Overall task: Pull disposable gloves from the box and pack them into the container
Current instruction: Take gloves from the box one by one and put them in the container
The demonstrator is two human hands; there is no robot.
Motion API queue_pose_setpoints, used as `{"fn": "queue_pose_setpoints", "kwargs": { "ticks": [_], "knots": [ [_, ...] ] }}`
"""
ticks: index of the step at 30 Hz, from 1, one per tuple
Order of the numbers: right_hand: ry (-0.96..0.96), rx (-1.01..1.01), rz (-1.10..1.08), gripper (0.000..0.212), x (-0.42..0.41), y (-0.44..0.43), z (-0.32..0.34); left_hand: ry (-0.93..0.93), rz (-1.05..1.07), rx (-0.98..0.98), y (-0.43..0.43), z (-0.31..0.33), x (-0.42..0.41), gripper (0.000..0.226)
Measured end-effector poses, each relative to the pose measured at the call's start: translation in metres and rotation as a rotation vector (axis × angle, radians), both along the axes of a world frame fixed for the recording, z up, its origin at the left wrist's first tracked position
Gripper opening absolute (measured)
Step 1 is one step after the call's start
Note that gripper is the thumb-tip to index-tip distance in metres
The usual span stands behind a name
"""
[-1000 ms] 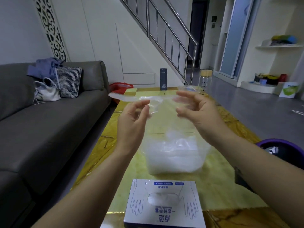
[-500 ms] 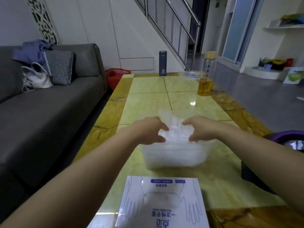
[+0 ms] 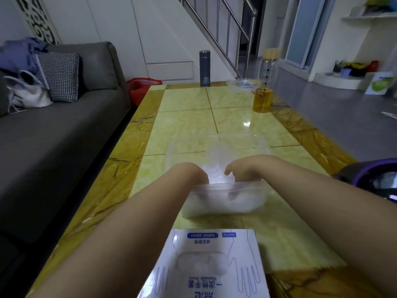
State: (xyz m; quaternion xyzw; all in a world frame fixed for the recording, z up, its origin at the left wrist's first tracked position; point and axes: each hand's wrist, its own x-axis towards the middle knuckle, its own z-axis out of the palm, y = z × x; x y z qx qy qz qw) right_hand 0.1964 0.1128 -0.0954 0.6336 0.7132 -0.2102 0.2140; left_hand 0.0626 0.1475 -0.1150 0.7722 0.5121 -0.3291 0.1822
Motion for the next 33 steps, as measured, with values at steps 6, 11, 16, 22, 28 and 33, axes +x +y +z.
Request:
{"fn": "queue_pose_setpoints", "kwargs": {
  "ticks": [6, 11, 16, 22, 28, 33],
  "knots": [
    [0.264, 0.328, 0.025, 0.055, 0.010, -0.016, 0.010, -0.071, -0.112, 0.209, -0.025, 0.032, -0.009, 0.062],
    [0.603, 0.681, 0.184, 0.021, -0.007, -0.079, 0.043, -0.356, -0.127, 0.519, -0.069, 0.071, -0.040, 0.044],
    [0.314, 0.387, 0.530, 0.024, -0.037, -0.139, 0.014, -0.651, -0.084, 0.523, -0.126, 0.069, -0.078, 0.026],
    [0.117, 0.360, 0.587, 0.041, -0.053, -0.150, -0.020, -0.275, -0.055, 0.182, -0.168, 0.022, -0.096, 0.094],
    [0.191, 0.393, 0.529, 0.013, -0.059, -0.149, -0.037, -0.212, -0.082, 0.196, -0.178, 0.001, -0.098, 0.096],
    [0.153, 0.477, 0.430, 0.008, -0.068, -0.150, -0.047, -0.244, -0.049, 0.210, -0.180, 0.000, -0.101, 0.099]
  ]
}}
